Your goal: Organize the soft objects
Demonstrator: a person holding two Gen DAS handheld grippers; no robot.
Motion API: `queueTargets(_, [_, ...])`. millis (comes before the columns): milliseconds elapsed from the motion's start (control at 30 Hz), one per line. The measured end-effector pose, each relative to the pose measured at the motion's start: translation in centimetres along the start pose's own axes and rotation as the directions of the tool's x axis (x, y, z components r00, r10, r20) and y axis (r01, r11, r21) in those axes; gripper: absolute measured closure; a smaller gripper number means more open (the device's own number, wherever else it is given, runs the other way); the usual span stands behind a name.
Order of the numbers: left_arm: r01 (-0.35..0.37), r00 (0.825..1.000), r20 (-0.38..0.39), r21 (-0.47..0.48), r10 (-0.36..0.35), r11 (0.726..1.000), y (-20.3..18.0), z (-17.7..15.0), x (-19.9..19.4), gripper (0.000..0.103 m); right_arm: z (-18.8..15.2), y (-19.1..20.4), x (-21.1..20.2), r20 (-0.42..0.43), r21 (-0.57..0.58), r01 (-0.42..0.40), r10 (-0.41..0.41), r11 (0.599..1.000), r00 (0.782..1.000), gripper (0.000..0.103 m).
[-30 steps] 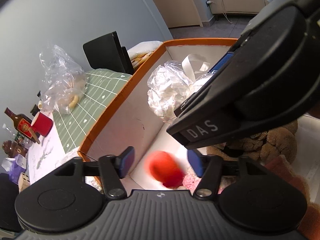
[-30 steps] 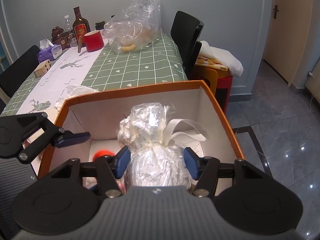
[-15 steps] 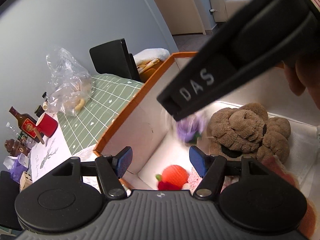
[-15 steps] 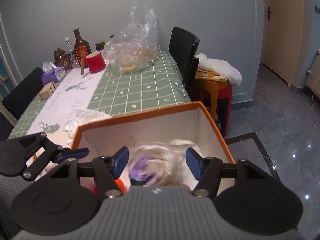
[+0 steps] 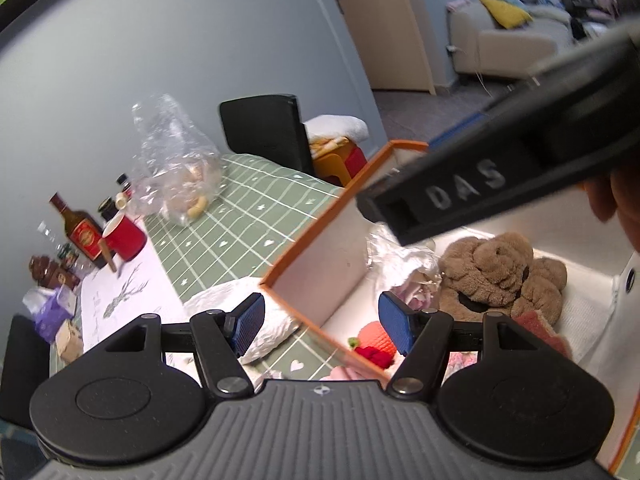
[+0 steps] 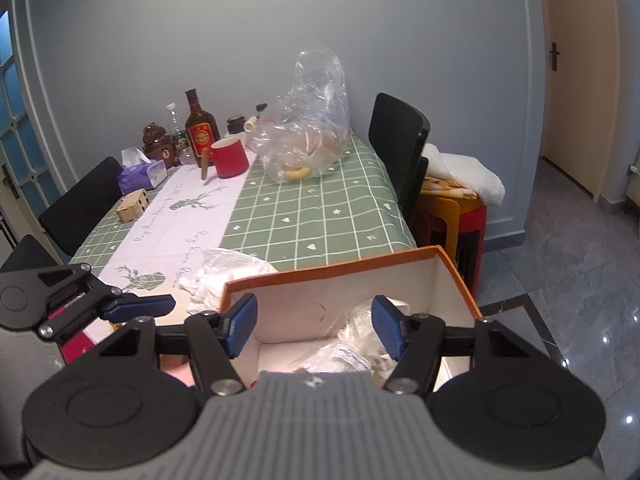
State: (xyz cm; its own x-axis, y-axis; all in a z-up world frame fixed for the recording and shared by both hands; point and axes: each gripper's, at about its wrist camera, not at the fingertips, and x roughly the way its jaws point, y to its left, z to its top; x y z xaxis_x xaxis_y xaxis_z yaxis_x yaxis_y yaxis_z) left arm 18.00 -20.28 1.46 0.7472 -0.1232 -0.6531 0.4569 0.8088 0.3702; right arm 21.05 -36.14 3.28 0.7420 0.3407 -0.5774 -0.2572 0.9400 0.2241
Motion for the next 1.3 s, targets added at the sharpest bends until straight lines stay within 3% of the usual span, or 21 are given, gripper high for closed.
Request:
queueTargets(167, [-0.019,1.0,0.02,-0.051,0.02,0.999,2.2,-1.1,-2.4,0.026,-0.1,1.5,-1.0,0.016,-0.037,-0.015,0.016,0.999,1.0,0.04])
queueTargets(333, [-0.007,0.998,0.056,-0.194,0.018,0.981,4.8,-3.9,-4.4,0.026,-0.2,3.1,-2.0,0.038,-0.067,-0.034,0.036,0.997,0.999,0.04])
queueTargets(733, [0.01,0.999,0.034,-0.222,-0.003,0.975,6.1,-12.7,-9.2,0.026,-2.2,9.5,-2.2,0.009,-0.246,-0.096,0.101,0.964,0.995,0.04])
queueTargets(1033, [0.045,0.999,0.027,-0.341,-0.039,0.939,7.1,-17.2,-8.2,0.026,-4.2,14.8,0.9,-0.06,-0.331,-0.125,0.112,0.935,0.992,0.04])
queueTargets(1300, [0.04,0.998,-0.035,-0.343,-0.056,0.938,8.6,-19.1,-7.2,0.026,-7.2,19.7,5.1,-0.117,-0.462,-0.123,0.077,0.878,0.99,0.041])
